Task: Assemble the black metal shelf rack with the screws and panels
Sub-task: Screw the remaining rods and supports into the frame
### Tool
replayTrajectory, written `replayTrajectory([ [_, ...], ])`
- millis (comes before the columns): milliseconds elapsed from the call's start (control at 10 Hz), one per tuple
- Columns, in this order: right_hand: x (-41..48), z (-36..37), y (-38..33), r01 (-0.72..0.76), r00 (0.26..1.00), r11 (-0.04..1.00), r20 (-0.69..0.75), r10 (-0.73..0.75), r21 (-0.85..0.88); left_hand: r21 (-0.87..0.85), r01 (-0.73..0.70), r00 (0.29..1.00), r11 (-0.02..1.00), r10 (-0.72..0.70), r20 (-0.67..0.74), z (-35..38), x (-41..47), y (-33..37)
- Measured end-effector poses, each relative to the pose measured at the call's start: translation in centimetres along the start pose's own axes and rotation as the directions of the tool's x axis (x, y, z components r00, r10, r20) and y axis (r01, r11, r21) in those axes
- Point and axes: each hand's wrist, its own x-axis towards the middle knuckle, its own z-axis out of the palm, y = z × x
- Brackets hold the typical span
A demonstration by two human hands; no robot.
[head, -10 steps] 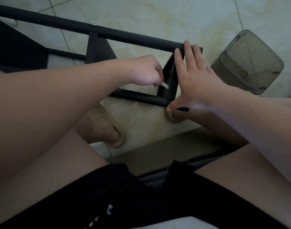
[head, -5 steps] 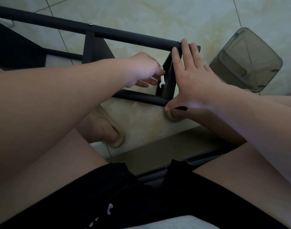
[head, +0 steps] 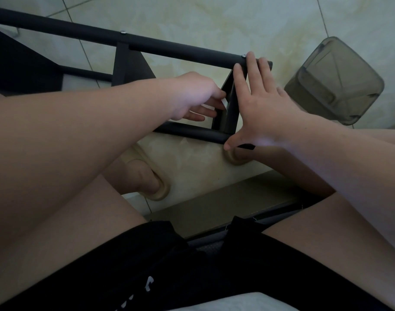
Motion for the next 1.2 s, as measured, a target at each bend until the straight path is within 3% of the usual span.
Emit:
replayTrajectory([
  [1200, -0.05, 0.17, 0.07, 0.004, 1.000, 1.000, -0.001, -0.004, -0.011, 0.197, -0.074, 0.993, 0.978, 0.054, 0.106, -0.46, -0.07, 0.00],
])
